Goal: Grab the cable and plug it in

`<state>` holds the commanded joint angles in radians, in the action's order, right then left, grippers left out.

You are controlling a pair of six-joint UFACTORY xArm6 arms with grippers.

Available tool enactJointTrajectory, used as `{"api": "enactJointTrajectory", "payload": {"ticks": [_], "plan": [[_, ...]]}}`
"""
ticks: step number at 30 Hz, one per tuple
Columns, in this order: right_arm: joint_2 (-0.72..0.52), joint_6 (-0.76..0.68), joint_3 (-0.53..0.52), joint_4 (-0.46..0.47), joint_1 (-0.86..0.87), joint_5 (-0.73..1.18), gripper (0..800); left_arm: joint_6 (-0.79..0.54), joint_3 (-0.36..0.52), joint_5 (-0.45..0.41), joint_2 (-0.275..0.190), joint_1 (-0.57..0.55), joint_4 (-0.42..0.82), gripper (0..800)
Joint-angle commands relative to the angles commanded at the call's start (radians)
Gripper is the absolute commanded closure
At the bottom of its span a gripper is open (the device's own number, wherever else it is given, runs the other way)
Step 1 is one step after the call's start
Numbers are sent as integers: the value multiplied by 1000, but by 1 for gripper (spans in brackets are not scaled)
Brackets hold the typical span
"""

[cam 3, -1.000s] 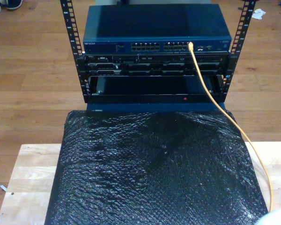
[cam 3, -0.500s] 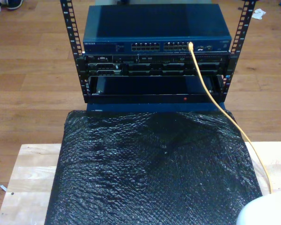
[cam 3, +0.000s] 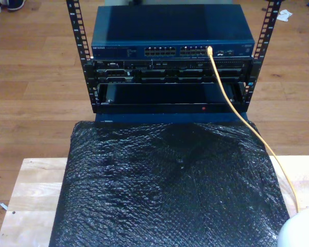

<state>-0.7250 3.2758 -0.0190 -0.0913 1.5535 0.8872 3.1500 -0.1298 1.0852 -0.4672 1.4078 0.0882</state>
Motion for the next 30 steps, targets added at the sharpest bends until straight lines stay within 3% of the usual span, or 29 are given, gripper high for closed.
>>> {"api": "enactJointTrajectory", "payload": {"ticks": [30], "plan": [[15,5,-3,-8,5,-20,0,0,0,0,0,0,0,0]]}}
